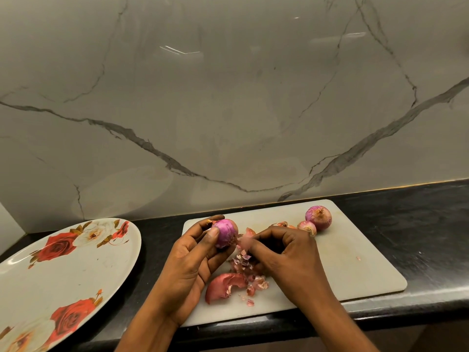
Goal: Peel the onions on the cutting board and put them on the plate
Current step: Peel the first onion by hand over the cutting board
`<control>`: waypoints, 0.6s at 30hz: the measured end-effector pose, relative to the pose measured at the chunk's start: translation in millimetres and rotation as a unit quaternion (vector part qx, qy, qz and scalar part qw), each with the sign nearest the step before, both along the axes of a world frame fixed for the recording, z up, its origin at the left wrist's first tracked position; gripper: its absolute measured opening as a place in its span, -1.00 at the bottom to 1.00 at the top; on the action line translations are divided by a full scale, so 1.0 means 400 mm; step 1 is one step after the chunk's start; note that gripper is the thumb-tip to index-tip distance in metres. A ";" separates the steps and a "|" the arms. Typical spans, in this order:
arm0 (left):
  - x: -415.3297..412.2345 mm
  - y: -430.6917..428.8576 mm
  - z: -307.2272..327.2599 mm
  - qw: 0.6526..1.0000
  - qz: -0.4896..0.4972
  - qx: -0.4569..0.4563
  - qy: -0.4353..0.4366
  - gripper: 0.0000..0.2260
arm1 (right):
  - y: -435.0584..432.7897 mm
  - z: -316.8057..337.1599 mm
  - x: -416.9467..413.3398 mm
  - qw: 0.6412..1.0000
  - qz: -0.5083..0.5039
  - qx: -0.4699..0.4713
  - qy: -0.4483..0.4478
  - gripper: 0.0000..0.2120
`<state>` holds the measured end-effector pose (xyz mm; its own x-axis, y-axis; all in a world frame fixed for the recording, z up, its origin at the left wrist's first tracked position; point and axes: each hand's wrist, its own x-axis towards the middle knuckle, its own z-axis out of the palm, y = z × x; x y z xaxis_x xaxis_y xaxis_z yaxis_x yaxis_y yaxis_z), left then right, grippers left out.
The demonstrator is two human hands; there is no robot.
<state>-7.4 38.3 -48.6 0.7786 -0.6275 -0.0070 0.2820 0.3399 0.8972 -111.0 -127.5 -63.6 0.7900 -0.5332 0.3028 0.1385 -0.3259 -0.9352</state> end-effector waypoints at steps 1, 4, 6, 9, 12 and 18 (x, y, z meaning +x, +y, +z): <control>-0.001 -0.001 0.001 1.000 0.002 -0.001 0.005 -0.60 | -0.002 -0.003 0.001 1.000 -0.007 -0.003 0.000 -0.94; -0.003 -0.003 0.005 1.000 0.005 -0.003 0.009 -0.59 | -0.005 -0.010 0.001 0.999 -0.032 -0.020 -0.003 -0.91; -0.005 -0.005 0.008 1.000 0.003 -0.005 0.009 -0.60 | -0.008 -0.011 0.000 0.999 -0.037 -0.020 -0.007 -0.87; -0.009 -0.005 0.013 1.000 0.003 -0.013 0.016 -0.59 | -0.010 -0.016 0.003 0.999 -0.024 -0.021 -0.005 -0.82; -0.005 0.000 0.009 0.999 0.010 -0.019 0.029 -0.59 | -0.010 -0.024 0.009 1.000 -0.017 0.002 0.003 -0.78; 0.000 0.010 -0.002 1.000 0.001 0.007 -0.019 -0.57 | -0.003 -0.019 0.011 1.000 -0.008 0.012 -0.017 -0.86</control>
<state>-7.3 42.3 -49.2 0.7797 -0.6260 0.0135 0.2475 0.3279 0.9117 -106.6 -128.5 -71.1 0.7705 -0.5530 0.3171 0.1658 -0.3064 -0.9373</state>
